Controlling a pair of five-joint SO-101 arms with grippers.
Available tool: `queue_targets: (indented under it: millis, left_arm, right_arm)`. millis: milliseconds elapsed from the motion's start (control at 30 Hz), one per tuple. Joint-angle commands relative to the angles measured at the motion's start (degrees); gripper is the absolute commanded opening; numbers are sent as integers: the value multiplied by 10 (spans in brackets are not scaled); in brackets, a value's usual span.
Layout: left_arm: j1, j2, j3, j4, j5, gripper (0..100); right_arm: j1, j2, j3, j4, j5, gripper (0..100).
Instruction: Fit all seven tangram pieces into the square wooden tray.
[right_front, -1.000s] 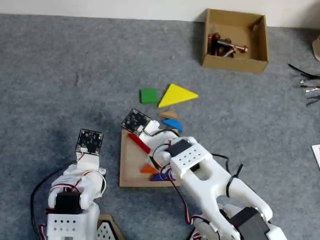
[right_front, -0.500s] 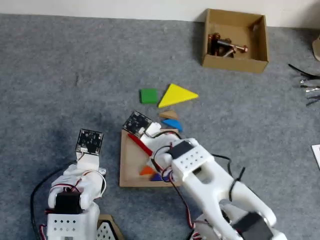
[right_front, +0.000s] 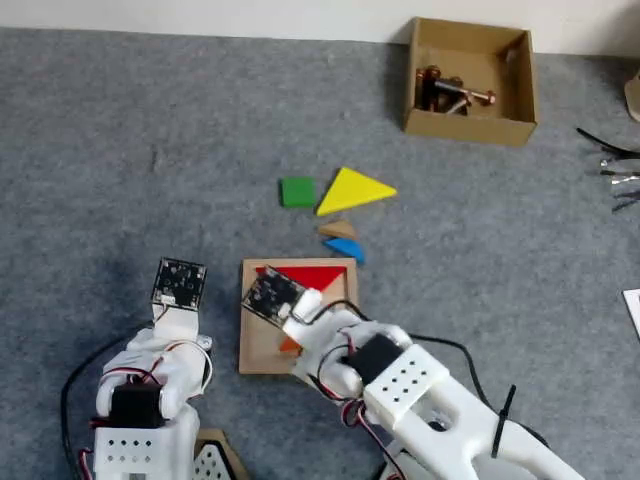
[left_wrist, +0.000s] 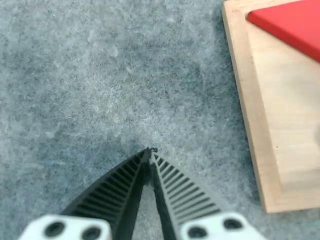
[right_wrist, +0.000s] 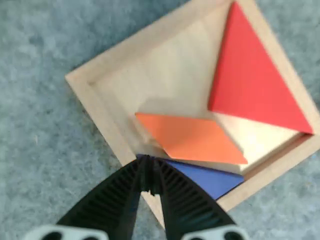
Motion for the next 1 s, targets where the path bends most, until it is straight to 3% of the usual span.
queue_targets:
  millis: [0, 633, 967]
  left_arm:
    - [7, -4, 11, 3, -2, 5]
    - [7, -4, 11, 3, -2, 5]
    - [7, -4, 11, 3, -2, 5]
  right_arm:
    - [15, -21, 5, -44, -6, 4]
    - [22, -21, 9, -85, -6, 4]
    - [72, -21, 40, -144, -6, 4]
